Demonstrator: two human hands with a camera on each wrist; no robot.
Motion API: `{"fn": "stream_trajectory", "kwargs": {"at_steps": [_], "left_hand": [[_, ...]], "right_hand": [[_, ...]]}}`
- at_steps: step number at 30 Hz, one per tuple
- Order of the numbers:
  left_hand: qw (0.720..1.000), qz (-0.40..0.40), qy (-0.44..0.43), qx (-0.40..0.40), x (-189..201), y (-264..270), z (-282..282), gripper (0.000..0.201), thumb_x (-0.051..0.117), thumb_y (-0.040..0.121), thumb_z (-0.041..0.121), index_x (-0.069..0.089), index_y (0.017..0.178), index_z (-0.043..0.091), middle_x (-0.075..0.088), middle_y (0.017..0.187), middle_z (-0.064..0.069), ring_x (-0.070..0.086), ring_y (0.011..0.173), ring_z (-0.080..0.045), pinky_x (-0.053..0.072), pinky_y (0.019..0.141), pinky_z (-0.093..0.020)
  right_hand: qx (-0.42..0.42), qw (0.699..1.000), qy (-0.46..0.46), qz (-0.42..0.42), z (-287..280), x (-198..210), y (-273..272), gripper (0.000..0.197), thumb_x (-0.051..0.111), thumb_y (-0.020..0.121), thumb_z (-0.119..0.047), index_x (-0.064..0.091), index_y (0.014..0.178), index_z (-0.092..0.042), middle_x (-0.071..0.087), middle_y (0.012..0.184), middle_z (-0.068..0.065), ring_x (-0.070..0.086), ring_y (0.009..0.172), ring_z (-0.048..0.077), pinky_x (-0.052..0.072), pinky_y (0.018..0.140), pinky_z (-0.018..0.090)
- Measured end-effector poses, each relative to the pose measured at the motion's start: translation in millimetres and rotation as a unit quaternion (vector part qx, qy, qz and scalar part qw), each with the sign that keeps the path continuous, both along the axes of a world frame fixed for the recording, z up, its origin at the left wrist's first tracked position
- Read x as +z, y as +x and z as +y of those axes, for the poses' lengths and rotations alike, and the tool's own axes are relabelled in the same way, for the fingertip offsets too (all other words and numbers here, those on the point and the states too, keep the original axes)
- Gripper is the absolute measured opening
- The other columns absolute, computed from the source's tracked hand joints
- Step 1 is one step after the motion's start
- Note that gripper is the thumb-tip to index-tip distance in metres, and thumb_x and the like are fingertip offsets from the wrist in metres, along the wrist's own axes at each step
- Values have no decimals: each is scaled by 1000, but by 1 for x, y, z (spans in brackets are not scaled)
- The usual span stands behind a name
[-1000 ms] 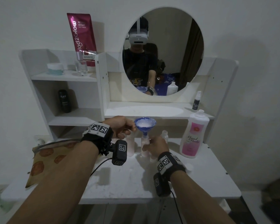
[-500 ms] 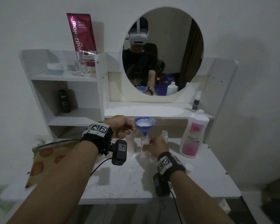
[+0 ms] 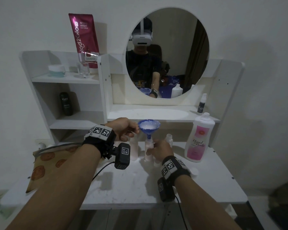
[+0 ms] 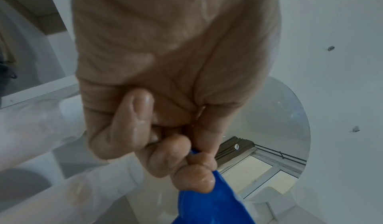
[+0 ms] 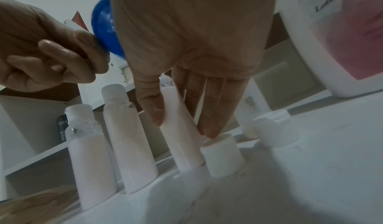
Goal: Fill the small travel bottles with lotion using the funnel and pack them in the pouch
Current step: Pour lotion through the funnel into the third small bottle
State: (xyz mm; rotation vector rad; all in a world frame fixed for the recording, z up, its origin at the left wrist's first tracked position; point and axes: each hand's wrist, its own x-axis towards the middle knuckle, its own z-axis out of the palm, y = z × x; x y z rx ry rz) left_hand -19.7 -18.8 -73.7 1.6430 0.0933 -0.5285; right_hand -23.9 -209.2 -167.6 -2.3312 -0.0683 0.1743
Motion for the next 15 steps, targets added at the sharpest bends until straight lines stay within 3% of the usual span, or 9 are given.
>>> {"fn": "stream_trajectory", "kwargs": {"at_steps": [6,15], "left_hand": [[1000,3,-13,5,0,-1,0,13,43,87,7,55,82,8,57,76,-6,34,48,-10,17,36,-18],[1000,2,-13,5,2,0,-1,13,43,88,6,54,80,9,56,74,-5,36,46,-10,16,35,-18]], "right_hand": [[-5,1000,3,4,1,1,0,26,70,71,-25,65,96,-25,71,81,1,69,74,23,59,76,42],[-7,1000,19,9,2,-6,5,19,67,67,-31,62,85,-30,72,80,-3,70,75,19,60,76,45]]}}
